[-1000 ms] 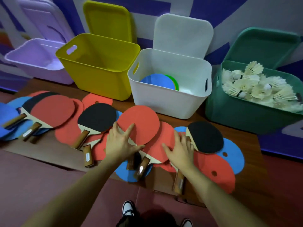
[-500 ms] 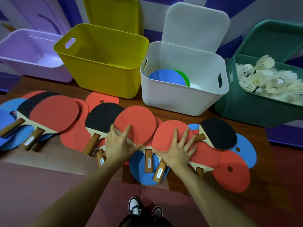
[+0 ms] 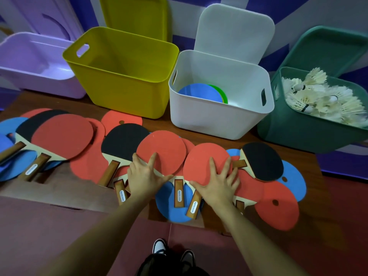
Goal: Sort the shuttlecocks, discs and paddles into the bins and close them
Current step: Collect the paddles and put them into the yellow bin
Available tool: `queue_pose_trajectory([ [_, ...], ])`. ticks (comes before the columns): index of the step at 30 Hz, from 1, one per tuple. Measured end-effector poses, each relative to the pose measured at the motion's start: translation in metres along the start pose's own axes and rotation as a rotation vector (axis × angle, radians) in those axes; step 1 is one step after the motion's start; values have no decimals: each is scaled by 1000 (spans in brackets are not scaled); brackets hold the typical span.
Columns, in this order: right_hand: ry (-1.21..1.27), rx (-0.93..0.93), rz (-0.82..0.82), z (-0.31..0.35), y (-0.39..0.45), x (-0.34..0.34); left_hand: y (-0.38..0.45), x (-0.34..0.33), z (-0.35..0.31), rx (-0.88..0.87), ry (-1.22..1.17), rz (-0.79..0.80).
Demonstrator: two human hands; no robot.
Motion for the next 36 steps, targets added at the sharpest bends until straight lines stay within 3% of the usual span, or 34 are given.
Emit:
queue_pose_trajectory([
  [7, 164, -229, 56, 31, -4, -5, 3, 4, 11, -41, -16, -13],
  [19, 319, -459, -38, 53, -17, -18, 31, 13, 22, -185, -5, 73],
  [27, 240, -385, -137, 50, -22, -15, 33, 19, 21, -228, -8, 55],
  [36, 247, -157, -239, 47, -50, 4, 23, 59, 29, -253, 1, -79],
])
Point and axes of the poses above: each hand's wrist, its own y-axis towards the middle knuckle, its own x-axis out of the back of the hand, z = x × y, the point moved 2 cm from there along y, towards the middle knuckle, and after that the axes turned 5 degrees about z, right-handed, at the moved point
